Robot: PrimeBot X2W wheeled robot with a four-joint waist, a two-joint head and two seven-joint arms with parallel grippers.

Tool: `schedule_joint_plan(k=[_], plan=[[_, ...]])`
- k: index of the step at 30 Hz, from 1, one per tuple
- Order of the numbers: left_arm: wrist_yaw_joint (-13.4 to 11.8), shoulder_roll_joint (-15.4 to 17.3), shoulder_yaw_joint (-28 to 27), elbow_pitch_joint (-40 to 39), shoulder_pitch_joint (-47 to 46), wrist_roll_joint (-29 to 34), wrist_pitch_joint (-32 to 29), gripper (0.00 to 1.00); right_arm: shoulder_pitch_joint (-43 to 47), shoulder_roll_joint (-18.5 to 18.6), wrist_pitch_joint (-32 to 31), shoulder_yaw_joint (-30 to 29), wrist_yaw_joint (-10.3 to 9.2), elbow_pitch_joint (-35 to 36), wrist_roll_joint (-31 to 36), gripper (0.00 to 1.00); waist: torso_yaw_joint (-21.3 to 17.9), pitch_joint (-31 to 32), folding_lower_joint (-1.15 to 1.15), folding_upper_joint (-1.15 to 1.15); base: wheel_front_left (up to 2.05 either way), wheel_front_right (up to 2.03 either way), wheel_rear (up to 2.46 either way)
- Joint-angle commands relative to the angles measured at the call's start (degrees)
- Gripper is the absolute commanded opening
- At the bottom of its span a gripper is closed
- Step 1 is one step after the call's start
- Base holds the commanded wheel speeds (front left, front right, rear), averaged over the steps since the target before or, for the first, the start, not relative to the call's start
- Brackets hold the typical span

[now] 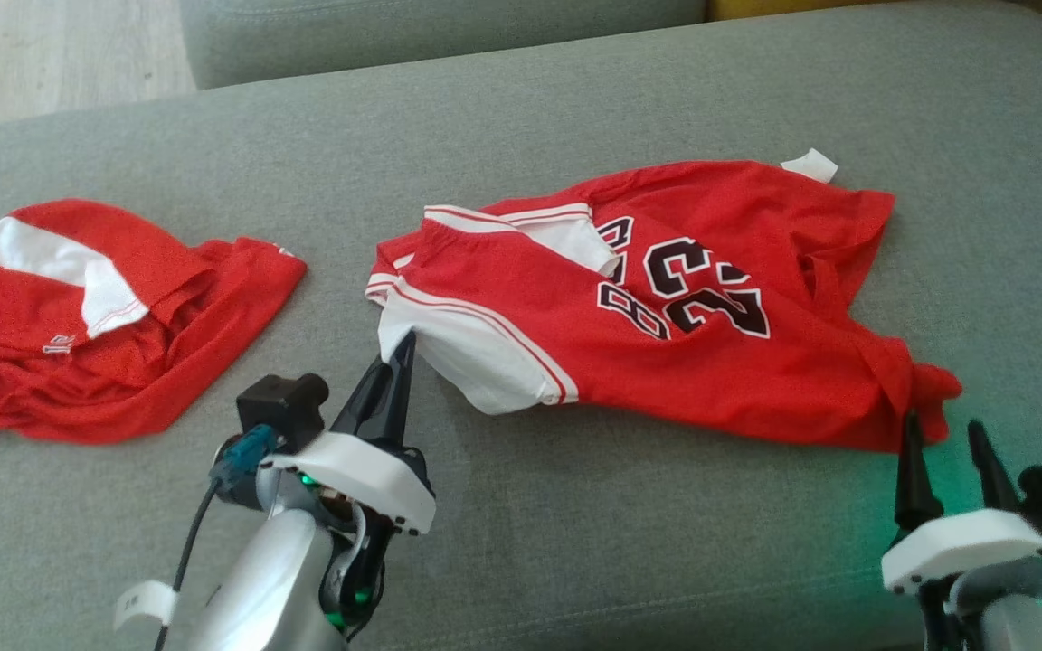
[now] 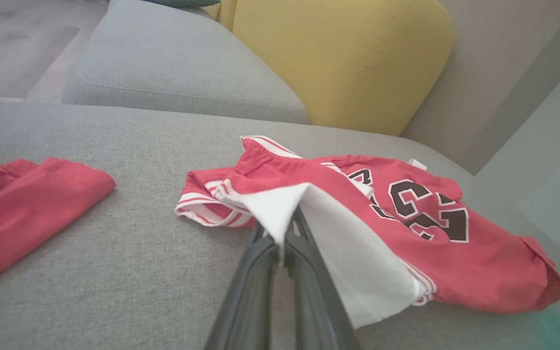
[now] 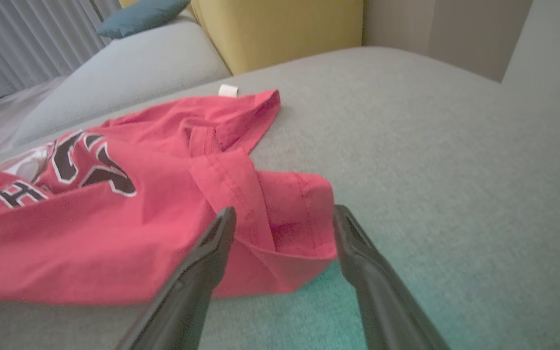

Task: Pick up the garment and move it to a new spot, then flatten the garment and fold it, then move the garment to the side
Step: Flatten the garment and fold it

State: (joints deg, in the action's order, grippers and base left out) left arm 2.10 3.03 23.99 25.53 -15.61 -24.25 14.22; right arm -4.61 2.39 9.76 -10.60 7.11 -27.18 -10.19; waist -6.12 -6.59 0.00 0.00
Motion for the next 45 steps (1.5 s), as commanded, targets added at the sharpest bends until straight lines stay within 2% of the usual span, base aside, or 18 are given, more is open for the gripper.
schedule_joint_plan(k=[1, 14, 23, 33, 45], plan=[[0.21, 0.48, -2.18, -2.37, -1.18, 0.57, 0.73, 0.0, -1.84, 0.49, -0.26, 1.1, 0.37, 0.33, -0.2, 1.0, 0.2, 0.07, 0.0, 0.0, 0.0, 0.0, 0.0], [0.69, 0.34, -2.64, -4.4, 0.44, 2.07, 0.77, 0.0, -3.02, 0.49, -0.69, -0.66, 0.37, -6.75, 2.23, 1.0, -0.28, -0.23, 0.0, 0.0, 0.0, 0.0, 0.0], [1.09, 0.25, -2.63, -3.89, 0.18, 2.53, 0.77, 0.0, -2.82, 0.49, -0.15, 3.87, 0.37, -7.26, 2.02, 1.0, -0.19, -0.34, 0.0, 0.0, 0.0, 0.0, 0.0], [1.35, 0.19, -2.61, -3.59, -0.2, 2.92, 0.77, 0.0, -5.66, 0.49, -0.36, 0.06, 0.37, -9.8, 4.8, 1.0, 0.02, -0.8, 0.0, 0.0, 0.0, 0.0, 0.0], [1.43, 0.37, -2.3, -3.35, -1.08, 3.06, 0.77, 0.0, -10.2, 0.49, 1.03, -2.41, 0.37, -14.81, 4.85, 1.0, 0.8, -2.04, 0.0, 0.0, 0.0, 0.0, 0.0]])
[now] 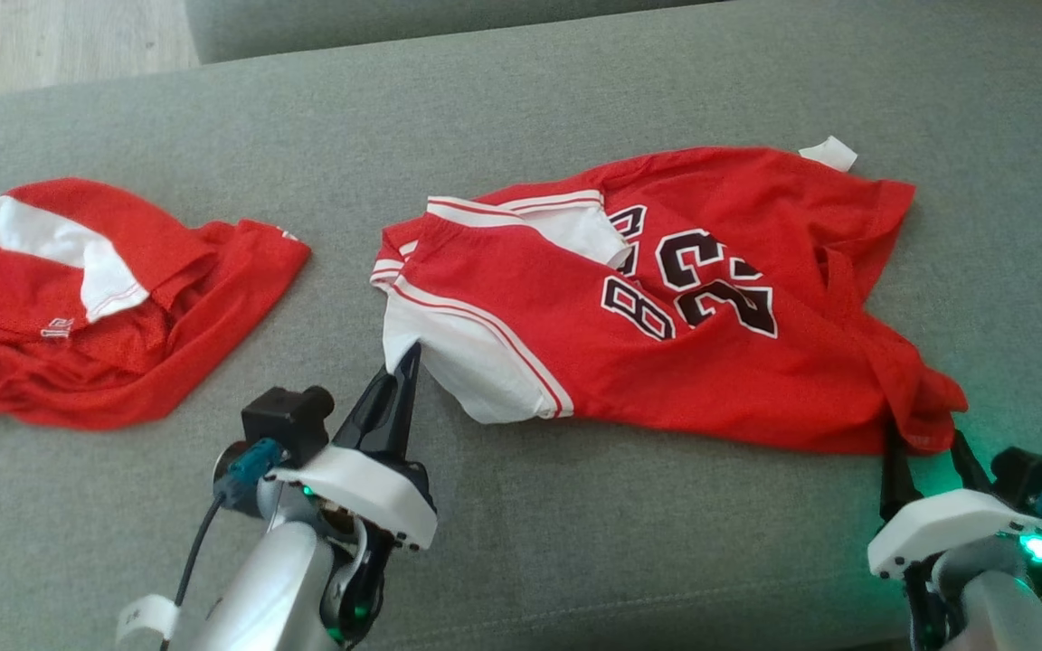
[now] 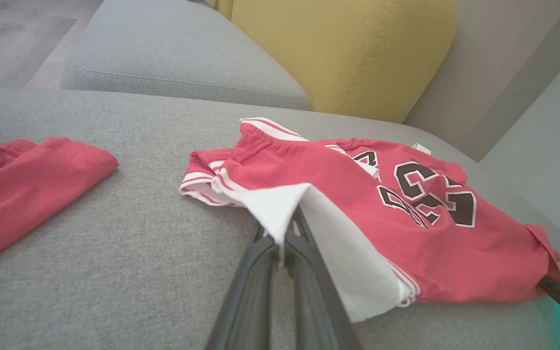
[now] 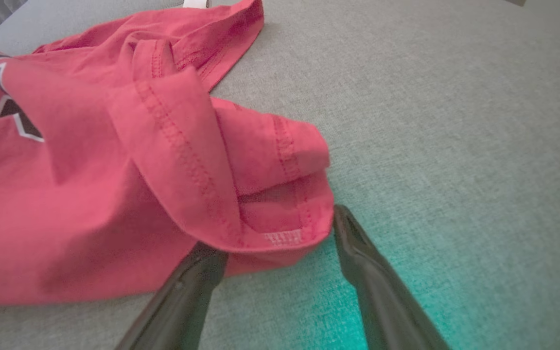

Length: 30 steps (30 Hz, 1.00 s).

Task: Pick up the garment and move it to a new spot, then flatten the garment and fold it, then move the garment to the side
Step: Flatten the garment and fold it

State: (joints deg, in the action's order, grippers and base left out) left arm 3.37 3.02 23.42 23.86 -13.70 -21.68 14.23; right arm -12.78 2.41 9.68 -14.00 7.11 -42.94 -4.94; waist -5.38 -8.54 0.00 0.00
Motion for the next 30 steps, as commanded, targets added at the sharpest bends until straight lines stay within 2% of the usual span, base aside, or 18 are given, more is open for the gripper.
schedule_joint_plan(k=[1, 5, 6, 7, 13, 18, 21, 23, 26, 30], plan=[[0.15, 0.4, -1.74, -1.7, -3.04, 0.48, 0.76, 0.0, -2.24, 0.47, 1.27, 0.9, 0.37, 0.59, -0.55, 1.0, 0.08, -0.15, 0.0, 0.0, 0.0, 0.0, 0.0], [0.08, 0.44, -1.77, -1.8, -3.12, 0.46, 0.76, 0.0, -2.88, 0.47, 1.67, 0.84, 0.37, -0.46, -0.41, 1.0, 0.07, -0.31, 0.0, 0.0, 0.0, 0.0, 0.0], [0.06, 0.46, -1.77, -1.83, -3.13, 0.46, 0.76, 0.0, -3.12, 0.47, 1.71, 0.94, 0.37, -0.85, -0.6, 0.46, 0.06, -0.33, 0.0, 0.0, 0.0, 0.0, 0.0], [0.06, 0.47, -1.79, -1.86, -3.14, 0.45, 0.76, 0.0, -3.37, 0.47, 1.81, 1.09, 0.37, -1.19, -0.93, 0.0, 0.04, -0.31, 0.0, 0.0, 0.0, 0.0, 0.0], [0.07, 0.71, -2.17, -2.48, -3.44, 0.36, 0.76, 0.0, -4.4, 0.47, 2.6, 2.99, 0.37, -1.45, -3.62, 0.0, -0.12, 0.51, 0.0, 0.0, 0.0, 0.0, 0.0], [0.3, 1.13, -3.45, -4.47, -4.02, -0.72, 0.76, 0.0, -4.69, 0.47, 0.65, 8.36, 0.37, 2.17, -10.57, 0.0, -0.2, 2.54, 0.0, 0.0, 0.0, 0.0, 0.0], [0.88, 1.29, -5.45, -7.63, -5.79, -3.98, -0.43, 0.0, -3.94, 0.47, -4.9, 13.72, 0.37, 10.58, -19.83, 0.0, -0.29, 5.1, 0.0, 0.0, 0.0, 0.0, 0.0], [0.98, 1.55, -6.6, -9.64, -7.2, -5.5, -1.66, 0.0, -3.39, 0.52, -8.72, 15.42, 0.37, 16.52, -23.24, 0.0, -0.42, 6.58, 0.0, 0.0, 0.0, 0.0, 0.0], [0.95, 1.79, -8.35, -12.77, -10.07, -7.97, -4.21, 0.0, -2.88, 0.66, -15.23, 15.48, 0.37, 25.94, -28.99, 0.0, -0.62, 8.87, 0.0, 0.0, 0.0, 0.0, 0.0], [-0.45, 1.37, -11.7, -16.6, -15.75, -12.93, -8.26, 0.0, -4.65, 0.76, -23.93, 13.98, 0.37, 37.42, -35.08, 0.0, -1.17, 10.5, 0.0, 0.0, 0.0, 0.0, 0.0]])
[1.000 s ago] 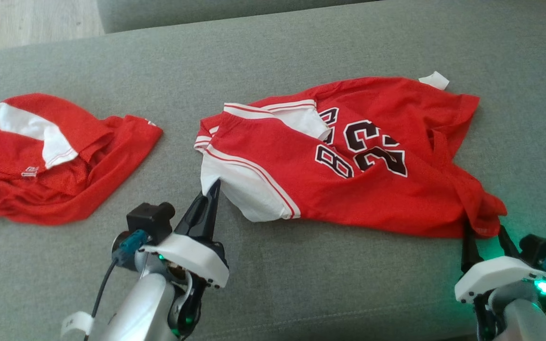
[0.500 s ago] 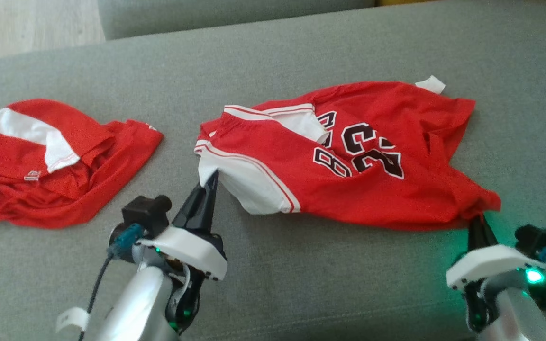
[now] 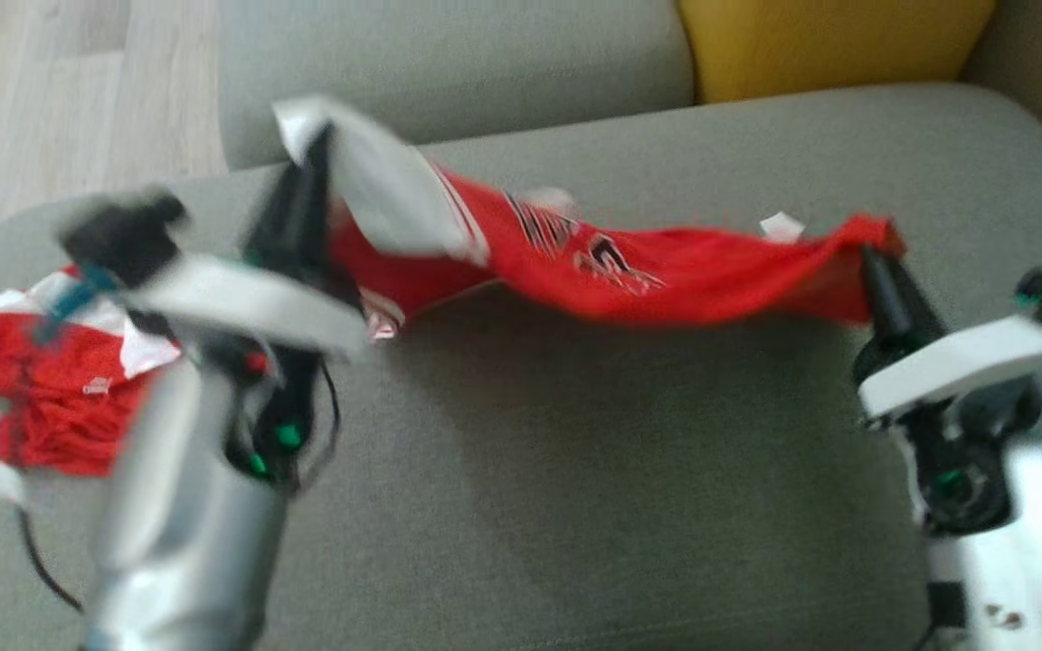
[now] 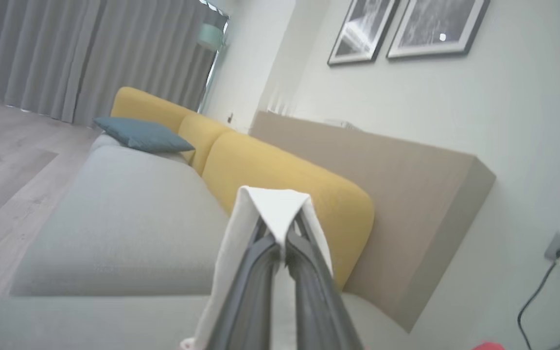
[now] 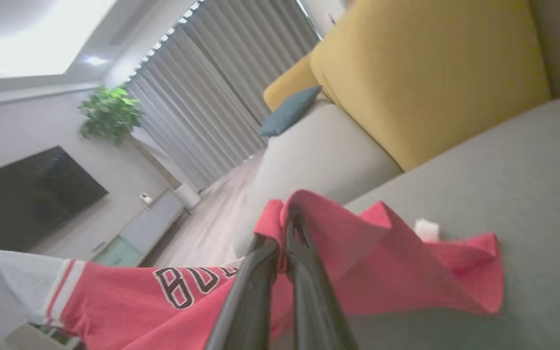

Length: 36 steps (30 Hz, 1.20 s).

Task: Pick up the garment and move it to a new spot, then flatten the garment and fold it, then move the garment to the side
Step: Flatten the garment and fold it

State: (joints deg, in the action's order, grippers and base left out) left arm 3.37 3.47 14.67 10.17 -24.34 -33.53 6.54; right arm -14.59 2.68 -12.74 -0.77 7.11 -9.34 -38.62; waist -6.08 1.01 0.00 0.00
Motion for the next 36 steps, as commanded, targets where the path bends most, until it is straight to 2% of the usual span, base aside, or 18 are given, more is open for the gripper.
schedule_joint_plan(k=[1, 4, 9, 15, 23, 26, 29, 32, 36], plan=[[-1.02, 0.75, -3.82, -3.59, -6.75, -2.37, -1.34, 0.0, -3.79, 0.45, -3.28, 0.24, 0.37, 6.0, -2.77, 0.0, -0.66, 1.29, 0.0, 0.0, 0.0, 0.0, 0.0], [-3.4, 0.27, -6.34, -5.27, -12.16, -5.72, -2.7, 0.0, -8.11, 0.29, -6.14, -2.3, 0.37, 10.95, -6.08, 0.0, -1.22, 2.23, 0.0, 0.0, 0.0, 0.0, 0.0], [-7.82, -0.26, -9.75, -6.78, -18.83, -9.24, -0.75, 0.0, -15.74, 0.23, -1.96, -5.15, 0.37, 12.33, -11.35, 0.0, -1.61, 3.76, 0.0, 0.0, 0.0, 0.0, 0.0], [-11.08, -0.54, -8.08, -9.43, -17.53, -14.51, 0.21, 0.0, -16.24, 0.21, 4.31, -6.6, 0.37, 10.94, -9.78, 0.0, -1.34, 4.67, 0.0, 0.0, 0.0, 0.0, 0.0], [-14.47, -0.57, -6.54, -12.56, -16.26, -16.48, -0.38, 0.0, -14.68, 0.21, 2.77, -8.53, 0.37, 8.69, -6.98, 0.0, -0.81, 3.23, 0.0, 0.0, 0.0, 0.0, 0.0], [-15.3, -0.29, -6.07, -10.86, -18.31, -16.21, -1.77, 0.0, -17.31, 0.21, 1.0, -10.61, 0.37, 4.37, -5.79, 0.0, -0.66, 1.57, 0.0, 0.0, 0.0, 0.0, 0.0], [-16.53, -0.2, -6.99, -5.61, -21.75, -17.73, -3.86, 0.0, -22.96, 0.21, -0.58, -11.68, 0.37, -2.61, -4.95, 0.0, -0.64, -1.16, 0.0, 0.0, 0.0, 0.0, 0.0], [-17.24, 1.24, -7.7, 0.89, -28.74, -17.63, -5.77, 0.0, -32.85, 0.21, -0.93, -12.66, 0.37, -11.03, -3.0, 0.0, -0.52, -7.2, 0.0, 0.0, 0.0, 0.0, 0.0], [-16.22, 3.16, -8.08, 11.53, -40.95, -16.37, -5.66, 0.0, -48.95, 0.21, 1.83, -13.78, 0.37, -24.35, -0.04, 0.0, 0.37, -15.42, 0.0, 0.0, 0.0, 0.0, 0.0]])
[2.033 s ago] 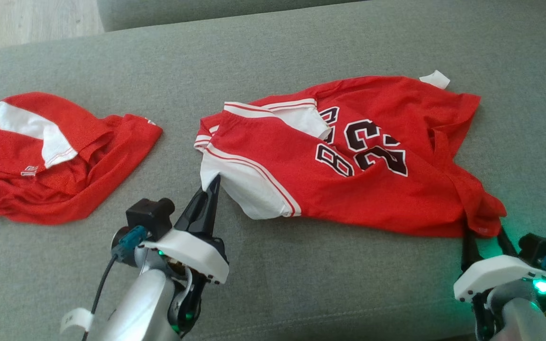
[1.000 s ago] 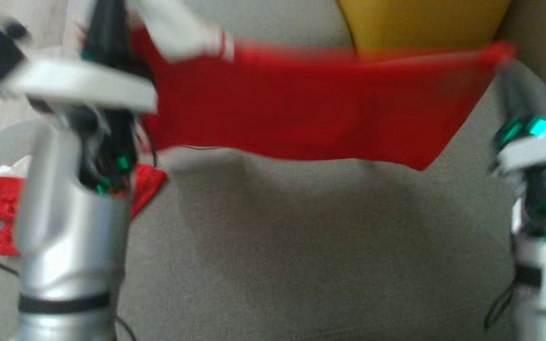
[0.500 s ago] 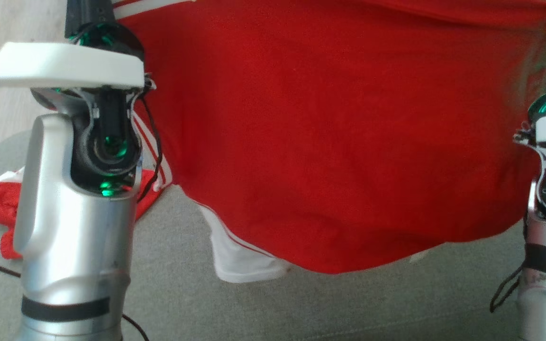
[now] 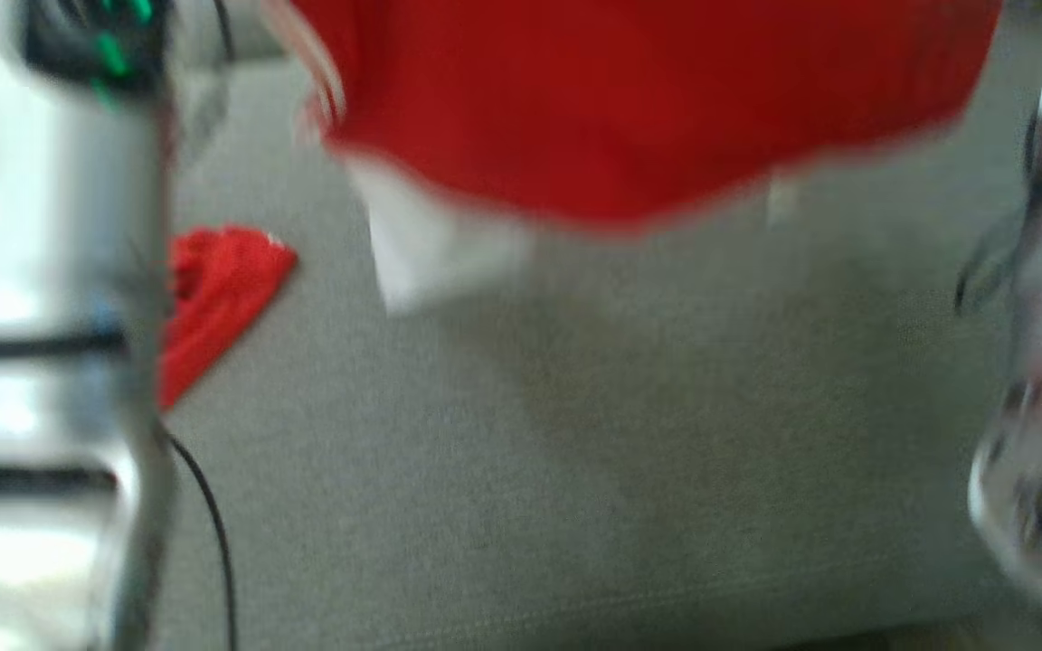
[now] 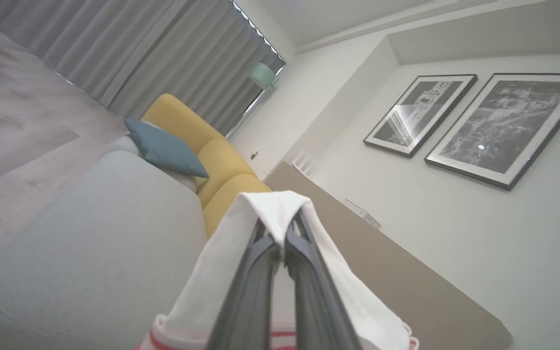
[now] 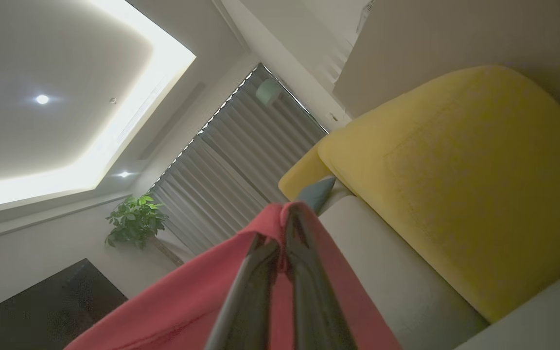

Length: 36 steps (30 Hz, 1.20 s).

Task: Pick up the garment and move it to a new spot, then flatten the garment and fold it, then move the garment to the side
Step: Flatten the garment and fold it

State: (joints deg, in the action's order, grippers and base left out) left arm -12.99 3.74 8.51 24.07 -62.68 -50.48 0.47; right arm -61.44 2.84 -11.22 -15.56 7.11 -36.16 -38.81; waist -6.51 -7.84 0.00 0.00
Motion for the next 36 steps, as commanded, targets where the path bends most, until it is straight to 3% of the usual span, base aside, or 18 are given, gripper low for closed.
schedule_joint_plan(k=[1, 5, 8, 12, 16, 24, 31, 36], plan=[[0.84, 3.48, -1.69, 0.16, -5.98, 1.36, 1.09, 0.0, -6.33, 0.04, 2.02, 0.66, 0.37, -0.65, 1.56, 0.0, 1.08, -8.34, 0.0, 0.0, 0.0, 0.0, 0.0], [3.89, 3.92, -2.53, 7.97, -18.98, 2.4, 6.08, 0.0, -21.48, 0.04, 10.39, 0.17, 0.37, -8.75, 5.93, 0.0, 2.32, -13.98, 0.0, 0.0, 0.0, 0.0, 0.0], [6.75, 3.42, -2.84, 12.95, -25.11, 2.71, 10.37, 0.0, -27.75, 0.04, 16.44, 0.59, 0.37, -12.23, 6.23, 0.0, 3.24, -15.8, 0.0, 0.0, 0.0, 0.0, 0.0], [10.65, 2.54, -2.41, 18.26, -28.05, 3.36, 13.11, 0.0, -29.33, 0.07, 21.23, 2.81, 0.37, -14.36, 4.5, 0.0, 3.96, -17.49, 0.0, 0.0, 0.0, 0.0, 0.0], [14.73, 1.68, -0.06, 22.65, -24.94, 5.15, 13.99, 0.0, -24.67, 1.17, 22.27, 5.22, 0.37, -17.57, 2.14, 0.0, 4.71, -18.28, 0.0, 0.0, 0.0, 0.0, 0.0], [19.3, 1.32, 5.47, 28.12, -10.14, 8.93, 14.44, 0.0, -11.67, 3.52, 15.67, 8.63, 0.37, -28.48, -0.96, 0.0, 6.17, -16.19, 0.0, 0.0, 0.0, 0.0, 0.0], [20.38, 3.65, 10.54, 29.75, 2.23, 9.55, 13.44, 0.0, -3.43, 6.91, 9.49, 12.55, 0.37, -32.47, -0.52, 0.0, 6.98, -11.61, 0.0, 0.0, 0.0, 0.0, 0.0], [20.45, 6.25, 16.4, 25.02, 11.06, 6.52, 8.49, 0.0, 1.99, 10.99, 5.58, 15.11, 0.37, -34.28, 0.49, 0.0, 7.72, -7.34, 0.0, 0.0, 0.0, 0.0, 0.0]])
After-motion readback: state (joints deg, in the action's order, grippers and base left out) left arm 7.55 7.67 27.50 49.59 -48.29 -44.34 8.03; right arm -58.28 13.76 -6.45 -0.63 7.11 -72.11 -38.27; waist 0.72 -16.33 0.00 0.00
